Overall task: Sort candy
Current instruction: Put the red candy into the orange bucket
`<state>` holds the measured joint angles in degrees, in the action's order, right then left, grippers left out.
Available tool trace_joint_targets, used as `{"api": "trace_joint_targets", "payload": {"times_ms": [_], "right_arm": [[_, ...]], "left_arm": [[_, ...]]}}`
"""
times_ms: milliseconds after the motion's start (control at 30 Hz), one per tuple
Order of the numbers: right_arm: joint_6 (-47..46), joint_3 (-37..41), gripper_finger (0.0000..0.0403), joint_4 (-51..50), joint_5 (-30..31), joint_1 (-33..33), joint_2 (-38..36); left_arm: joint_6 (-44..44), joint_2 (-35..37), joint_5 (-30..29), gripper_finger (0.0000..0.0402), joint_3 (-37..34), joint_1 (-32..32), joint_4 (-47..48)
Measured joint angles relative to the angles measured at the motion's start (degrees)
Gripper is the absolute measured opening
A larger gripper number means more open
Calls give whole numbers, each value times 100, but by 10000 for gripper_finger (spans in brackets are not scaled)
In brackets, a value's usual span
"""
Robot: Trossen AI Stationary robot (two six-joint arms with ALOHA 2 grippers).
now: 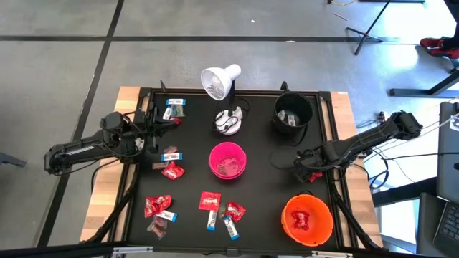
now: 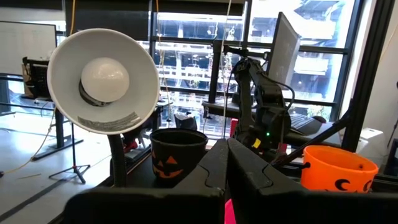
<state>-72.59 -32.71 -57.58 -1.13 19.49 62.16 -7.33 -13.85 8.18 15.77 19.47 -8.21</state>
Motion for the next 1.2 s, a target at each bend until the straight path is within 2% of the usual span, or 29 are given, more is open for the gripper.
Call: {"api": "trace_joint_targets", "payload": {"times_ms": [133,300,567,700,933,1133,1200], "right_arm": [[-243,53,193,85,-106,0,195],[-365,55,193,99,-263,0,790],[-136,11,190,199,-736,-9,1711],[-52,-159,152,226,-729,-8,1765],[189,-611,22,411,-655,-5,1752],[243,-1006,31,375,-399,-4,1748],[297,-1178,21,350,-307,-4,1746]], "left_arm": [[0,-2,-1,1,1,1,-1],[0,0,-1,1,1,2,0],[0,-2,0,1,0,2,0],[0,-1,-1,1,2,2,-1],[0,0,-1,2,1,2,-4],[0,-2,-1,1,0,2,-1],[0,-2,-2,1,2,2,0]]}}
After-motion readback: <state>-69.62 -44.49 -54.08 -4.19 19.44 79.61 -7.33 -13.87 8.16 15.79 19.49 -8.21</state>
